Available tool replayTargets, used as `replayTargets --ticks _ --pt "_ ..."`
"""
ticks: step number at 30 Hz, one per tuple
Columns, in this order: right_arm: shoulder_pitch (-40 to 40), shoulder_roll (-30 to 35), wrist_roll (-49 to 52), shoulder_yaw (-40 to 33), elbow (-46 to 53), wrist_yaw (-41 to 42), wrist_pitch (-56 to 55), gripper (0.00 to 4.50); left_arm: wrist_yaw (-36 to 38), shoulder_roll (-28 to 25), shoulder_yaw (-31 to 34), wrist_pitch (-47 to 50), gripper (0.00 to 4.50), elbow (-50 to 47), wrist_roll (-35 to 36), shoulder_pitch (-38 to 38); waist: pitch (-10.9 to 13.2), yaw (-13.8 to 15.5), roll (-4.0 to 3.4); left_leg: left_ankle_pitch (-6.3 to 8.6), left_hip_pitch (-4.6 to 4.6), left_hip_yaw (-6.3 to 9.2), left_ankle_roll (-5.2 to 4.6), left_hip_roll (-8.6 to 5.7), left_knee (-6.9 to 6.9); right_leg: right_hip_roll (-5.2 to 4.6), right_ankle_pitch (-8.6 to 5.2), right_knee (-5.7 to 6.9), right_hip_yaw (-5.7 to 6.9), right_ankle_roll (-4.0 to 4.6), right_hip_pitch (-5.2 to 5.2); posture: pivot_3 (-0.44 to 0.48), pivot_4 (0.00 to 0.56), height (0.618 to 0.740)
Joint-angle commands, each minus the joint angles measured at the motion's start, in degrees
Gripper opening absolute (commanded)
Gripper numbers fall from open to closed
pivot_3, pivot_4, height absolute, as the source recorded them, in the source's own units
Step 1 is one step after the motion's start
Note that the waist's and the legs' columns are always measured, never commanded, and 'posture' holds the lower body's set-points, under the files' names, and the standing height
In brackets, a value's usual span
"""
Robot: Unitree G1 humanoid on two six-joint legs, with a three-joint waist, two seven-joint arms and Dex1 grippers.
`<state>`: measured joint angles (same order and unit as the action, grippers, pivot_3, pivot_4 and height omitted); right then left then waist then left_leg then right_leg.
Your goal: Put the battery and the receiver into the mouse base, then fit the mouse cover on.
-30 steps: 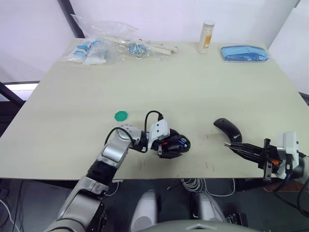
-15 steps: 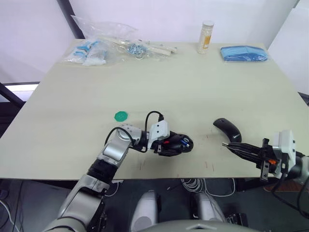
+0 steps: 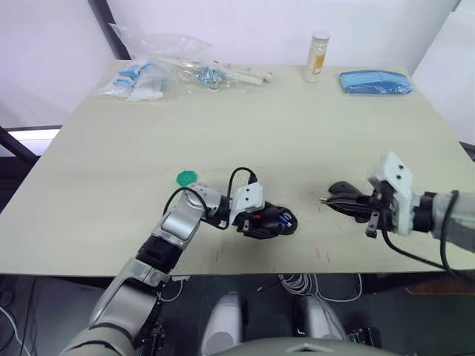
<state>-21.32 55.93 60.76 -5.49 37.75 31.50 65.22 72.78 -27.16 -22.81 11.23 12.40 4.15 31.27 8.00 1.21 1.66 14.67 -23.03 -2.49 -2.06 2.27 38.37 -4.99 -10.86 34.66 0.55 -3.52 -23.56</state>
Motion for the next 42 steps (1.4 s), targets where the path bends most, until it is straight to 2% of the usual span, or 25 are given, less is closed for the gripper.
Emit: replayTargets --ticks 1,4,6,11,13,18,24,31,42 --pt "-8.82 -0.85 4.91 3.83 -2.54 -4.40 10.73 0.00 0.01 0.25 -1.81 1.00 2.93 1.26 -1.58 -0.31 -0.01 0.08 0.00 0.00 -0.01 0.02 0.00 0.01 0.00 0.00 0.00 0.00 0.01 0.01 0.00 0.000 0.150 0.740" --pt "-18.73 -4.23 5.92 8.95 -8.52 -7.13 22.61 0.00 -0.25 0.85 -1.94 0.42 2.93 2.77 -1.88 0.26 -0.01 -0.21 -0.09 0.00 0.00 -0.06 0.00 0.04 0.00 -0.08 0.01 0.00 -0.02 0.02 -0.03 0.000 0.150 0.740" --pt "-22.70 -6.05 6.44 10.77 -12.11 -8.57 26.48 0.00 -0.15 0.78 -2.38 0.00 2.93 2.93 -2.41 0.18 -0.01 -0.15 -0.08 0.00 -0.02 -0.02 -0.01 0.05 0.00 -0.12 0.01 0.01 -0.01 0.02 -0.04 0.000 0.150 0.740" --pt "-28.87 -3.02 11.84 18.38 -17.77 -11.47 27.28 0.00 -0.34 1.58 -2.44 0.74 2.93 2.77 -2.05 -0.71 -0.02 -0.02 -0.09 0.04 -0.12 0.02 -0.08 0.03 -0.01 -0.22 0.02 -0.04 0.01 0.05 -0.06 0.000 0.150 0.740" --pt "-34.12 -1.91 16.75 25.25 -21.46 -13.80 27.28 0.00 -1.04 1.85 -2.37 0.92 2.93 2.60 -2.35 -1.04 -0.04 -0.19 -0.18 0.08 -0.15 0.00 -0.14 -0.01 -0.01 -0.27 0.02 -0.08 0.02 0.05 -0.07 0.000 0.150 0.740" --pt "-43.40 -5.06 21.47 35.23 -29.45 -21.14 27.28 0.00 -1.62 1.86 -3.36 1.94 2.93 1.41 -3.51 -1.47 -0.07 -0.28 -0.22 0.09 -0.13 -0.04 -0.17 -0.03 0.01 -0.39 0.02 -0.08 0.07 0.04 -0.07 0.000 0.150 0.740" --pt "-47.08 -8.15 27.51 41.53 -36.54 -30.81 27.28 0.00 -1.93 1.68 -4.03 4.75 2.93 -0.91 -3.98 -2.08 -0.11 -0.26 -0.25 0.09 -0.39 0.07 -0.21 -0.09 0.03 -0.48 0.04 -0.17 0.21 0.06 -0.17 0.000 0.150 0.740" --pt "-50.43 -14.31 31.67 44.13 -44.73 -39.78 27.28 0.00 -2.58 0.88 -4.79 6.21 2.93 -1.69 -5.94 -1.88 -0.17 -0.31 -0.34 0.07 -0.60 0.33 -0.31 -0.13 0.05 -0.47 0.05 -0.21 0.48 0.07 -0.18 0.000 0.150 0.740" --pt "-50.27 -17.53 38.13 46.25 -47.06 -47.24 27.28 0.00 -3.64 0.69 -4.71 8.81 2.93 -3.75 -5.75 -2.44 -0.20 -0.32 -0.34 0.05 -0.64 0.59 -0.33 -0.13 0.06 -0.47 0.04 -0.21 0.73 0.06 -0.14 0.000 0.150 0.740"
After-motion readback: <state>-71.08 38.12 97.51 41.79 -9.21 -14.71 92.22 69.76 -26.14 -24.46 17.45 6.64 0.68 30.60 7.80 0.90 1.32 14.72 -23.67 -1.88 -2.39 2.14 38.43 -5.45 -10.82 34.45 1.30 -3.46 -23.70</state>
